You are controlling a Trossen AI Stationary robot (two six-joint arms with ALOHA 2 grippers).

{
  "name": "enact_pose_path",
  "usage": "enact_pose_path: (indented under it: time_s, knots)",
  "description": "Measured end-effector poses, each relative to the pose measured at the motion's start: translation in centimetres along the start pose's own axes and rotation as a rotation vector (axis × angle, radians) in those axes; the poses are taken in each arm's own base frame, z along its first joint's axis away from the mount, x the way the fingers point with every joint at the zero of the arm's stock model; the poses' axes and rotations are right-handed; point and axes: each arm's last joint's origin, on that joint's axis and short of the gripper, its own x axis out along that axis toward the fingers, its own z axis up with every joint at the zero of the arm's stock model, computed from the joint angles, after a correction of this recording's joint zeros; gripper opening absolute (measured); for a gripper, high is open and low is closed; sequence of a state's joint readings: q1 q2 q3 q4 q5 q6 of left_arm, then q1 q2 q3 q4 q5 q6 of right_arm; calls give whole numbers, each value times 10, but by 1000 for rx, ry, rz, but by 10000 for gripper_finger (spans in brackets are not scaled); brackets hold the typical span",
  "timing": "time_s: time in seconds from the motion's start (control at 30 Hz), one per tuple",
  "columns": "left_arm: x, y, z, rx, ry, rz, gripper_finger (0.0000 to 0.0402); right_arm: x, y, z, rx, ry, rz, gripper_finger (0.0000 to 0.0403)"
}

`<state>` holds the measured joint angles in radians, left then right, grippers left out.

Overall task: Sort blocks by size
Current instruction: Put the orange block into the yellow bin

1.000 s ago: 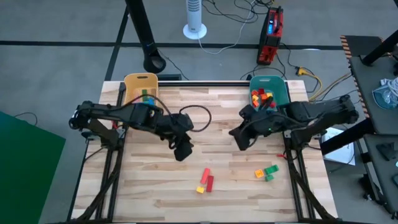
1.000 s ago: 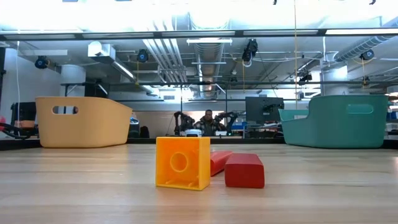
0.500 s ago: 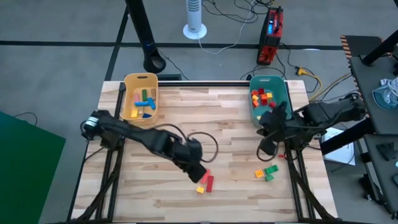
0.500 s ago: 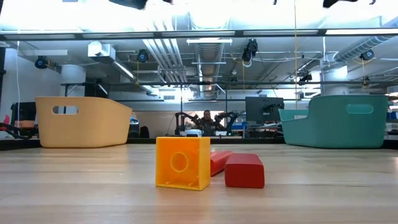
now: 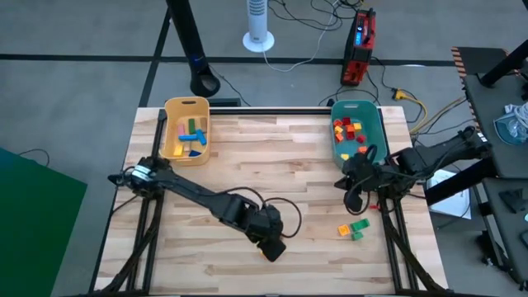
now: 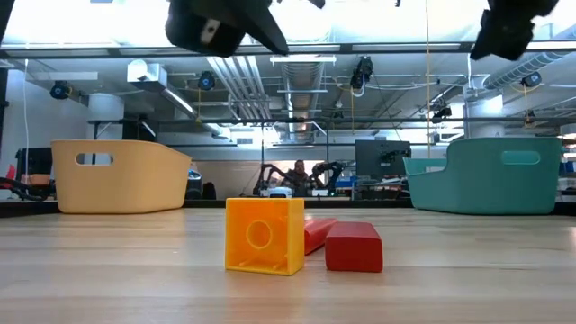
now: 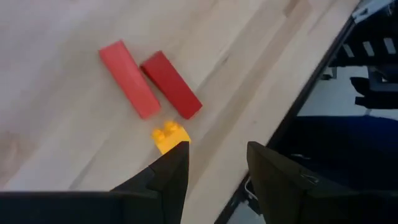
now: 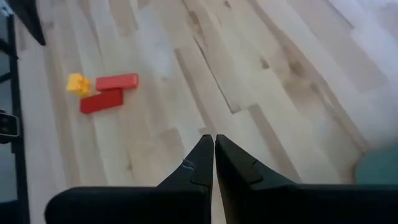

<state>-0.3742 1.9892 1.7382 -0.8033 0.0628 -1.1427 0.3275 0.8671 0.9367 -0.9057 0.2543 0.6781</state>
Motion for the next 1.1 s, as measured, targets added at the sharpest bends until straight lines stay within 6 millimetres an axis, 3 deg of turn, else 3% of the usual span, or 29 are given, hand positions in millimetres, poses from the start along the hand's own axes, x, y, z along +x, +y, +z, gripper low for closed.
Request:
enact_pose_path:
  time_s: [0.17, 0.37, 0.57, 0.77, 0.9, 1.1]
  knots:
    - [8, -1, -2, 52, -57, 38, 149, -1, -10, -11, 34, -26, -10, 9]
    - [58, 18, 11, 74, -67, 175, 131, -1, -16, -14, 30, -92, -57, 9]
    - [96, 34, 21, -17, -4, 215, 67, -1, -16, -14, 29, -97, -67, 9]
    - [104, 34, 25, -28, -3, 238, 6, -1, -16, -14, 32, -97, -67, 9]
    - [104, 37, 26, -53, -18, 276, 7, -1, -16, -14, 34, -96, -67, 9]
    - [83, 54, 25, -84, -12, 469, 8, -1, -16, -14, 40, -96, -68, 9]
